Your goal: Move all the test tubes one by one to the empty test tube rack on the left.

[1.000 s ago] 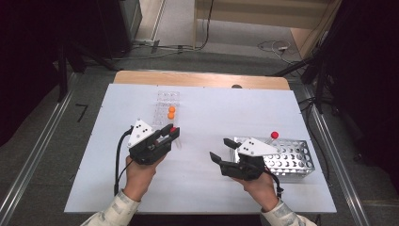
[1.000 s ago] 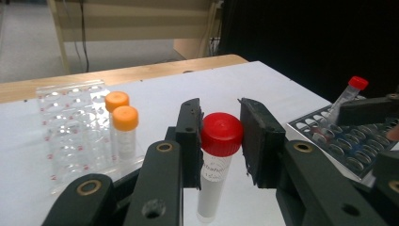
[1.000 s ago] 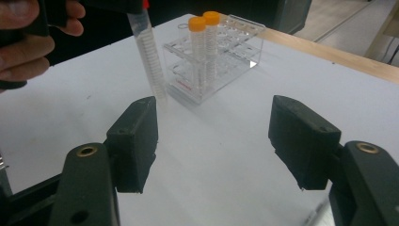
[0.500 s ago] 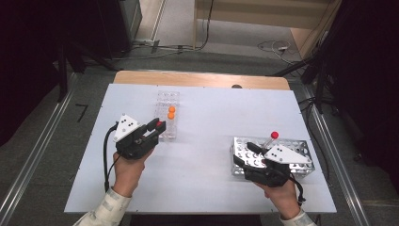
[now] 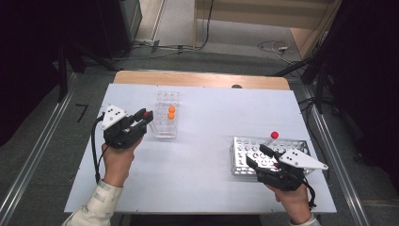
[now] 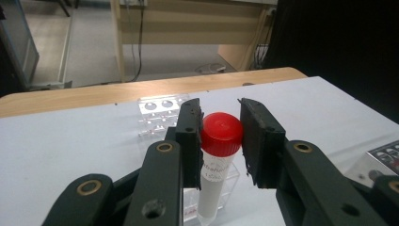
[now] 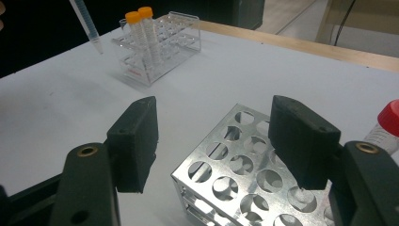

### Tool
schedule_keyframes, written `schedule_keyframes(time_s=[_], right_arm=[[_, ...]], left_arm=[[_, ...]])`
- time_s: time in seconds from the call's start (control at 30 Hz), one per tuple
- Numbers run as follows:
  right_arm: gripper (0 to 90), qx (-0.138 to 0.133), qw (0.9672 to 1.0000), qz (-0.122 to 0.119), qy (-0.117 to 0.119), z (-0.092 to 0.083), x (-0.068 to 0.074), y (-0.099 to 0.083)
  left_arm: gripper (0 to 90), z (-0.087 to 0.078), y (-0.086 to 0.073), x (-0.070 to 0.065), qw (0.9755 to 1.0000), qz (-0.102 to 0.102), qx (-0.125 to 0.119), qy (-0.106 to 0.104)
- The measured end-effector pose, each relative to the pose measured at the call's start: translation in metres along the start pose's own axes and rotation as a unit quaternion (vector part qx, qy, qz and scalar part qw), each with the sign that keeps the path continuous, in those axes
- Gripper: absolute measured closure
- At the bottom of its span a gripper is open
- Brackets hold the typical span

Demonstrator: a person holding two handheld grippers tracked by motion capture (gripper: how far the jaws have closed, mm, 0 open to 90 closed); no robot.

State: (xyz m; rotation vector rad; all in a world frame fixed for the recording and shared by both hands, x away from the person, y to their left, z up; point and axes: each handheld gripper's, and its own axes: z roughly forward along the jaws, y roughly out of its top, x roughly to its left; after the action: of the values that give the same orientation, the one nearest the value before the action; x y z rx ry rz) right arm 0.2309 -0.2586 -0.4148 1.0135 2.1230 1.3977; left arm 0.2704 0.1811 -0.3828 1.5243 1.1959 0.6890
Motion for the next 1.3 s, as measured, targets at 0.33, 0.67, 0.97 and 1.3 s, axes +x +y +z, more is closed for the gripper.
schedule_keyframes(time_s=[0.33, 0.67, 0.97, 1.3], right_arm=[[32.2, -0.002, 1.0, 0.005, -0.001, -0.002, -0.001, 0.0], [32.3, -0.004, 1.0, 0.007, -0.003, -0.003, -0.003, 0.0], [32.3, -0.006, 0.9999, 0.009, -0.003, -0.004, -0.004, 0.0], [32.3, -0.006, 0.9999, 0.01, -0.006, -0.005, -0.006, -0.001]], left_arm=[[70.9, 0.016, 0.025, 0.007, 0.9997, 0.011, 0.001, 0.022], [70.9, 0.038, 0.035, 0.01, 0.9992, 0.014, -0.005, 0.037], [70.8, 0.056, 0.027, 0.007, 0.9988, 0.024, 0.004, 0.042], [70.8, 0.069, 0.006, 0.01, 0.9981, 0.025, 0.021, 0.052]])
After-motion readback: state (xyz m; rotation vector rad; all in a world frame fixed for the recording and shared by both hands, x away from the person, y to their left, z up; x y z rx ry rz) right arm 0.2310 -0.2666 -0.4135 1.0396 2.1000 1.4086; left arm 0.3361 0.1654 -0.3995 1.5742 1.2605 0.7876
